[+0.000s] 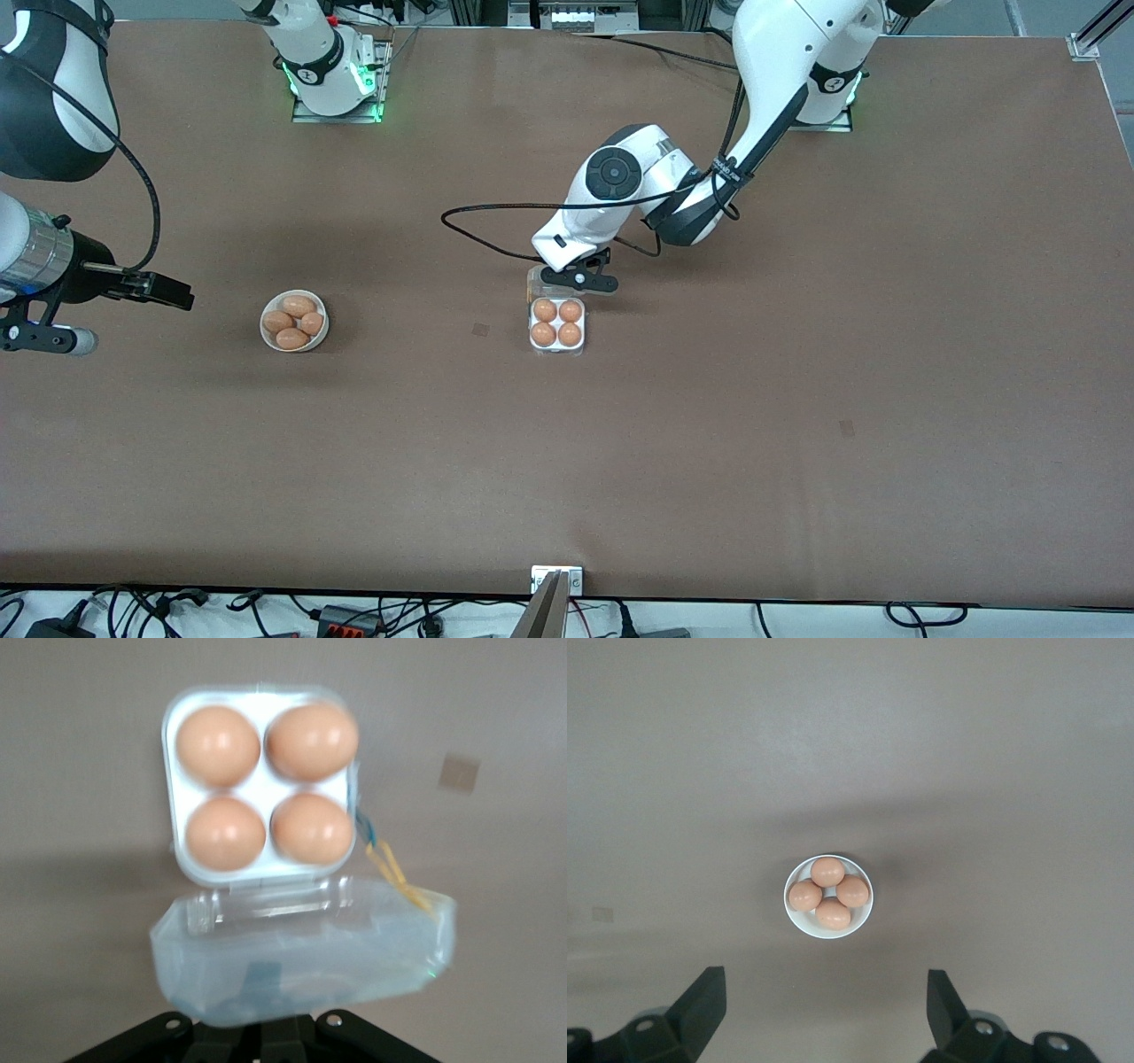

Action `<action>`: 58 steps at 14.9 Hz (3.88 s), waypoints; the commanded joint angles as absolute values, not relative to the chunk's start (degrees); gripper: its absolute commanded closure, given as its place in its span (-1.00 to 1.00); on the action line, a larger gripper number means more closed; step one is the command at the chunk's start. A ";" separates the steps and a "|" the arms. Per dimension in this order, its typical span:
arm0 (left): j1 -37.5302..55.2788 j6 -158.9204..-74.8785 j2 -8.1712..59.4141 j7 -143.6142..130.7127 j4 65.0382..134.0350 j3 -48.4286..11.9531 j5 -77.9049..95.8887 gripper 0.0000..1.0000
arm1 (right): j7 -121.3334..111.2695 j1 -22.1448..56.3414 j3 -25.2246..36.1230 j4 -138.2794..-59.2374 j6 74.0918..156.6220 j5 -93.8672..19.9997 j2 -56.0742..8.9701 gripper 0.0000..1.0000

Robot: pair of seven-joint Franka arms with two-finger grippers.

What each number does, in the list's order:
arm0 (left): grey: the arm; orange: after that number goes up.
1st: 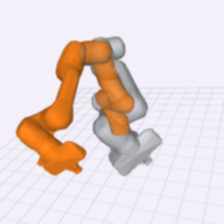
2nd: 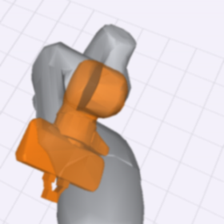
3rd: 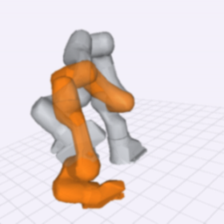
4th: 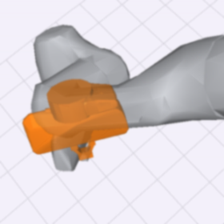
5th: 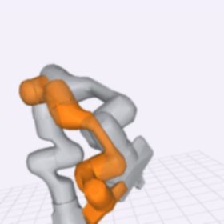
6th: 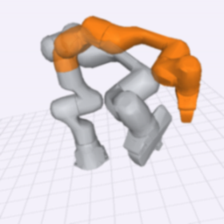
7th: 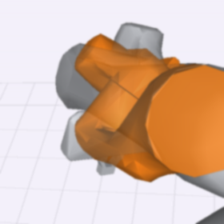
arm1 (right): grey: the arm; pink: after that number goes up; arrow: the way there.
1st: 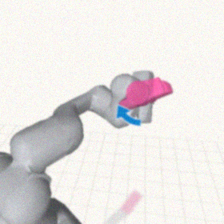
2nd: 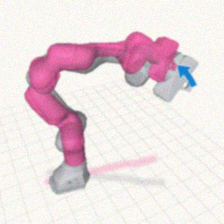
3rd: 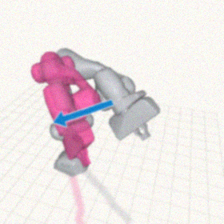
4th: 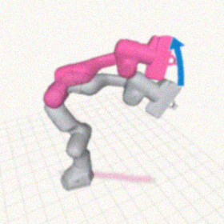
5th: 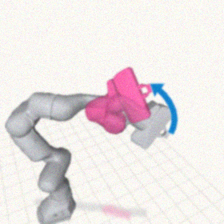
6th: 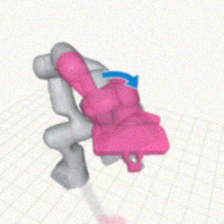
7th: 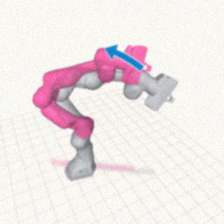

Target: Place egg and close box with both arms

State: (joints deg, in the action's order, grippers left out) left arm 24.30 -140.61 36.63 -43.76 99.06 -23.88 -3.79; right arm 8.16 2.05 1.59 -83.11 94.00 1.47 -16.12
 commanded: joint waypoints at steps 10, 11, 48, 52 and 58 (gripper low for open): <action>21.63 -128.36 34.12 -40.37 92.46 -20.39 -7.46 0.98 | 7.65 1.67 1.41 -82.53 93.43 0.79 -16.08 -1.00; 20.66 -123.62 32.62 -37.47 92.46 -20.48 -7.73 0.98 | 7.65 1.67 1.41 -82.53 93.43 0.70 -16.08 -1.00; 4.04 -92.20 -1.41 7.30 94.58 0.53 0.09 -1.00 | 7.47 1.50 1.32 -82.53 92.99 0.62 -16.08 -1.00; 4.31 -90.70 -0.79 6.07 93.60 0.44 0.00 -1.00 | 7.47 1.41 1.32 -82.53 92.99 0.62 -16.08 -1.00; 3.96 -89.39 -0.88 5.71 93.60 0.62 0.09 -1.00 | 7.38 1.41 1.32 -82.53 92.99 0.62 -16.08 -1.00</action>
